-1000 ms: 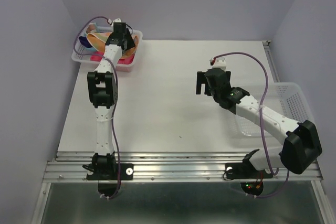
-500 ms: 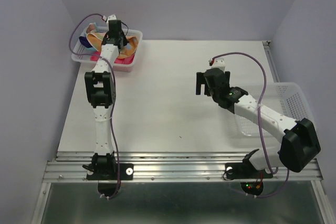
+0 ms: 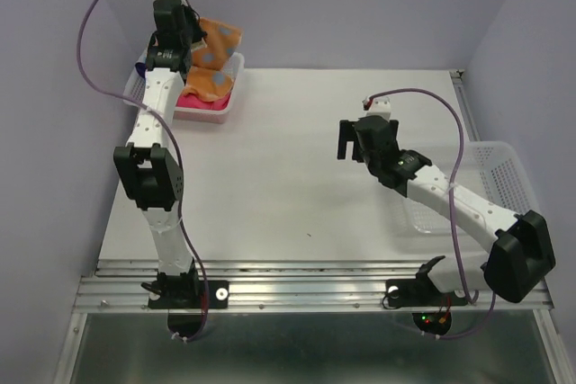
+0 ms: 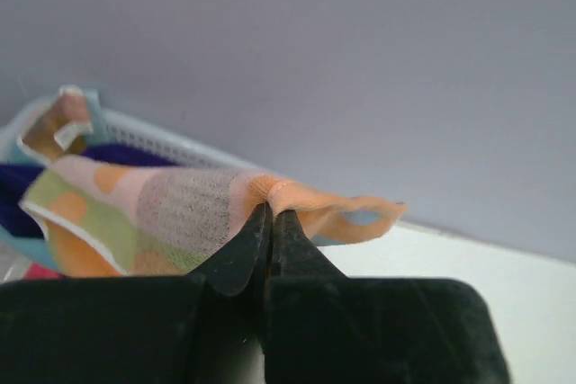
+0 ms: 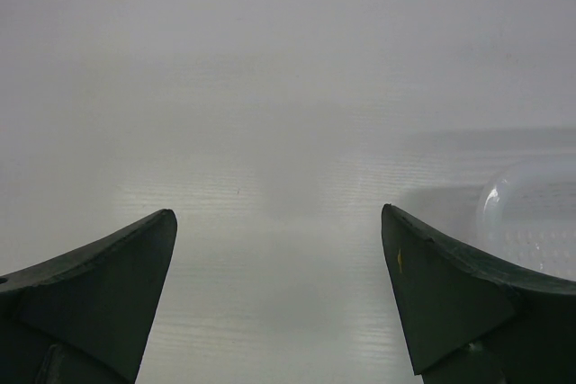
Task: Fold and stack the towels
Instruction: Grab crumpled towel, then move the towel to the center of the board
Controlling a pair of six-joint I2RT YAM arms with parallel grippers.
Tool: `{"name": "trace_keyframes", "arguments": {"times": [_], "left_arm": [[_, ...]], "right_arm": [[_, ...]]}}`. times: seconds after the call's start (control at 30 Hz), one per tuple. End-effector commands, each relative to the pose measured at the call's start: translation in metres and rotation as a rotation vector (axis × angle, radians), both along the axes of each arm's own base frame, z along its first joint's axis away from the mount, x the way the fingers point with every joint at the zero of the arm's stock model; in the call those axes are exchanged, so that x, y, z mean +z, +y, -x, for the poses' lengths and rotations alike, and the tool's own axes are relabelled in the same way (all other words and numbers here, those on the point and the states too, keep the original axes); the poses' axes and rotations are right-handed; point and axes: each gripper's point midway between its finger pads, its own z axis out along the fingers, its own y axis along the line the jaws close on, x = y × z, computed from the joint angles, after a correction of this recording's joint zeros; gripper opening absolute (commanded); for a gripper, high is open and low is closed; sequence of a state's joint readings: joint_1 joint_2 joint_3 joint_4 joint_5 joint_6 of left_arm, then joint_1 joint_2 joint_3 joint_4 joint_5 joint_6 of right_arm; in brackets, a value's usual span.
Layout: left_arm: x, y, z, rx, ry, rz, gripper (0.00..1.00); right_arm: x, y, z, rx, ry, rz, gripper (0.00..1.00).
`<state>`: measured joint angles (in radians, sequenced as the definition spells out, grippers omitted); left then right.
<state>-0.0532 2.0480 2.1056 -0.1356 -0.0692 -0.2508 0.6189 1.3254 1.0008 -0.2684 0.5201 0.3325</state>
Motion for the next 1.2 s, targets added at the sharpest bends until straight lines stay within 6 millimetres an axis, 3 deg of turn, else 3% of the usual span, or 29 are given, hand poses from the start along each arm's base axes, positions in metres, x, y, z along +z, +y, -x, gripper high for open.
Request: {"name": "trace_keyframes", "arguments": {"times": [0.0,0.13,0.23,0.37,0.47,0.57,0.67,0.83,0.87,0.97,1.0,1.03,1.13,1.17], "left_arm": [[0.15,-0.011,0.041,-0.071,-0.34,-0.022,0.0],[0.227,-0.031,0.09,-0.152,-0.494,-0.022,0.0],[0.273,-0.054,0.129,-0.222,-0.594,-0.014,0.0],[0.336,-0.1,0.207,-0.371,-0.743,0.01,0.0],[0.365,-0.124,0.259,-0.461,-0.832,0.01,0.0],[0.374,-0.154,0.297,-0.603,-0.877,0.011,0.0],[0.369,-0.168,0.311,-0.665,-0.877,0.031,0.0],[0.313,-0.198,0.294,-0.764,-0.731,0.069,0.0],[0.288,-0.206,0.287,-0.779,-0.668,0.098,0.0],[0.244,-0.21,0.271,-0.754,-0.573,0.147,0.0],[0.209,-0.215,0.253,-0.724,-0.505,0.163,0.0],[0.194,-0.216,0.245,-0.706,-0.477,0.176,0.0],[0.118,-0.227,0.196,-0.632,-0.334,0.173,0.0],[0.073,-0.237,0.167,-0.607,-0.246,0.143,0.0]], "right_arm": [[0.04,0.002,-0.001,-0.012,-0.127,-0.098,1.0],[0.051,-0.002,0.006,-0.01,-0.162,-0.139,1.0],[0.057,-0.003,0.011,-0.011,-0.175,-0.168,1.0],[0.071,-0.007,0.024,-0.001,-0.194,-0.218,1.0],[0.081,-0.011,0.033,0.006,-0.21,-0.249,1.0],[0.09,-0.02,0.045,-0.013,-0.22,-0.279,1.0],[0.092,-0.026,0.054,-0.025,-0.221,-0.298,1.0],[0.098,-0.038,0.07,-0.048,-0.228,-0.338,1.0],[0.099,-0.039,0.072,-0.049,-0.233,-0.347,1.0],[0.094,-0.04,0.073,-0.051,-0.23,-0.348,1.0],[0.093,-0.04,0.072,-0.051,-0.23,-0.347,1.0],[0.09,-0.039,0.072,-0.052,-0.222,-0.341,1.0],[0.08,-0.035,0.065,-0.056,-0.195,-0.316,1.0],[0.079,-0.033,0.063,-0.054,-0.191,-0.312,1.0]]}}
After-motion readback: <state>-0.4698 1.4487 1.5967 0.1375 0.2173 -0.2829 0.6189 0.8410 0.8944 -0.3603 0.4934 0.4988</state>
